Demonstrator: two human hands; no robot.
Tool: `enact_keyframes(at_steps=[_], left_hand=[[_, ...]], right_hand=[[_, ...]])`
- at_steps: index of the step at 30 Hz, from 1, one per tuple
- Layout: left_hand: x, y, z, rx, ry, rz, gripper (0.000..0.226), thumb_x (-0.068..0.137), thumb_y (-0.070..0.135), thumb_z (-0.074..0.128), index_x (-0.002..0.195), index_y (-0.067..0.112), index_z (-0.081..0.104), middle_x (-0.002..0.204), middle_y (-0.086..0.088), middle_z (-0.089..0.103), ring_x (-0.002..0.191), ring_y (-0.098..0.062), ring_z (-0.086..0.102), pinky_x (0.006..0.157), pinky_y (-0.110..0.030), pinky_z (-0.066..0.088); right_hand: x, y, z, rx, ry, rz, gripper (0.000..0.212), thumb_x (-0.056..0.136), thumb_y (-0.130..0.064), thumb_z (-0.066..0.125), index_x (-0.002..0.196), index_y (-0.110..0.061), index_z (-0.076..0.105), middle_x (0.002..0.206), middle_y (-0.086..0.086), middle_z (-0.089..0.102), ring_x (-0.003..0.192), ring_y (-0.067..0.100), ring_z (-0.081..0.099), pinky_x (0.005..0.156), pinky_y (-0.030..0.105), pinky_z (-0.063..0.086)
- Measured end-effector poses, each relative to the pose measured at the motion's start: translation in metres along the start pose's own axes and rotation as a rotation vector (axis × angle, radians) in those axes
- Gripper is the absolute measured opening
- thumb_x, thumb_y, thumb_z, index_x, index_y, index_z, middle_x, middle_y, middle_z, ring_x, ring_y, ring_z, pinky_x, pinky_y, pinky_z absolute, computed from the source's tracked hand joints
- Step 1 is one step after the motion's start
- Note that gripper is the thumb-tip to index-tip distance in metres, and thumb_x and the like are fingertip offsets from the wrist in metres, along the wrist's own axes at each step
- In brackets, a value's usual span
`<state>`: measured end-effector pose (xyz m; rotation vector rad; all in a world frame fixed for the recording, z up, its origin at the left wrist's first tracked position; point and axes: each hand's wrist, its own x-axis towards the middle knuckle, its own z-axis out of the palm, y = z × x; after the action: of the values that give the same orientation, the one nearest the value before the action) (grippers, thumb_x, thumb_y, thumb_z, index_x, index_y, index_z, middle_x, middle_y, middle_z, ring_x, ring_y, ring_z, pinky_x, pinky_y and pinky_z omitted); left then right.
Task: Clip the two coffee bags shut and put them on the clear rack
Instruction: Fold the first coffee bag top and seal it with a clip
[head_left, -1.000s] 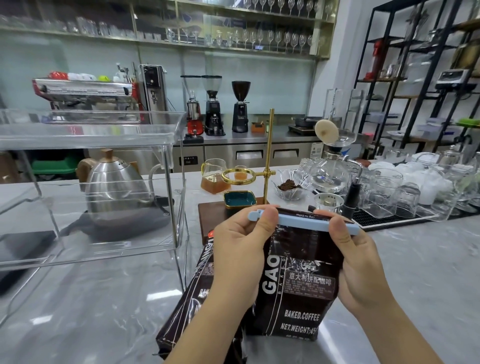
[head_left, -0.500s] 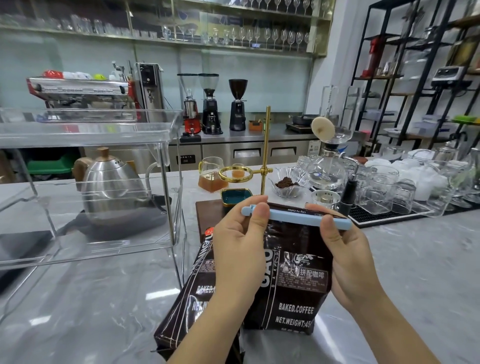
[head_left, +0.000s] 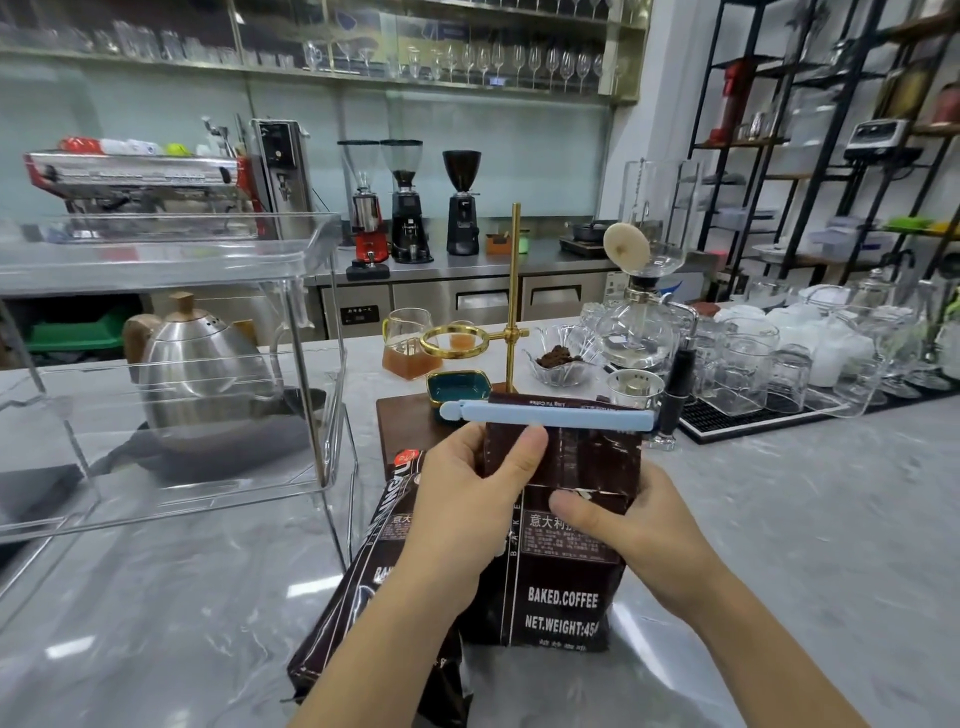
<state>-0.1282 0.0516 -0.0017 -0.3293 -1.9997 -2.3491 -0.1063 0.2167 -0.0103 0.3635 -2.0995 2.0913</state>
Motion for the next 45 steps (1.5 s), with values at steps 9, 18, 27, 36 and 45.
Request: enact_keyframes(at_steps=[9,18,27,36,45], left_hand=[[0.001,-0.002,-0.004,0.073,0.014,-0.081,0.008,0.087,0.030,0.082,0.092,0.024,0.080,0.092,0.001,0.086,0.085,-0.018,0.083,0.078,-0.040,0.065],[-0.002,0.001,-0.001,0.168,0.007,-0.092,0.026,0.085,0.047,0.077,0.103,0.029,0.075,0.093,0.013,0.085,0.084,-0.006,0.081,0.074,-0.028,0.062],[-0.008,-0.002,0.007,0.240,-0.093,-0.186,0.076,0.051,0.064,0.091,0.116,0.031,0.068,0.107,0.006,0.083,0.096,-0.014,0.081,0.090,-0.043,0.064],[-0.030,0.005,0.022,0.222,-0.009,-0.103,0.057,0.059,0.050,0.093,0.109,0.035,0.070,0.104,0.005,0.084,0.093,-0.016,0.081,0.087,-0.046,0.065],[-0.086,0.031,0.007,0.317,0.148,-0.005,0.053,0.060,0.056,0.085,0.107,0.037,0.067,0.103,0.010,0.082,0.093,-0.008,0.078,0.088,-0.042,0.064]], right_hand=[[0.001,0.004,-0.012,-0.032,-0.251,0.175,0.052,0.066,-0.023,0.089,0.115,-0.026,0.069,0.111,0.007,0.077,0.105,0.025,0.073,0.086,0.032,0.058],[0.005,0.011,-0.018,-0.054,-0.157,0.151,0.056,0.060,-0.015,0.091,0.111,-0.017,0.068,0.103,0.009,0.079,0.097,0.026,0.075,0.079,0.030,0.059],[0.009,0.008,-0.017,0.340,0.077,-0.032,0.037,0.066,-0.021,0.081,0.101,-0.010,0.073,0.099,0.017,0.078,0.087,0.034,0.075,0.071,0.038,0.060],[0.002,0.005,-0.005,0.471,0.195,-0.168,0.032,0.074,-0.022,0.072,0.104,-0.011,0.071,0.092,0.013,0.078,0.081,0.031,0.076,0.066,0.036,0.060],[-0.024,-0.004,0.039,0.604,0.069,-0.098,0.039,0.088,-0.027,0.054,0.118,-0.004,0.063,0.103,0.021,0.074,0.091,0.036,0.072,0.071,0.042,0.059]])
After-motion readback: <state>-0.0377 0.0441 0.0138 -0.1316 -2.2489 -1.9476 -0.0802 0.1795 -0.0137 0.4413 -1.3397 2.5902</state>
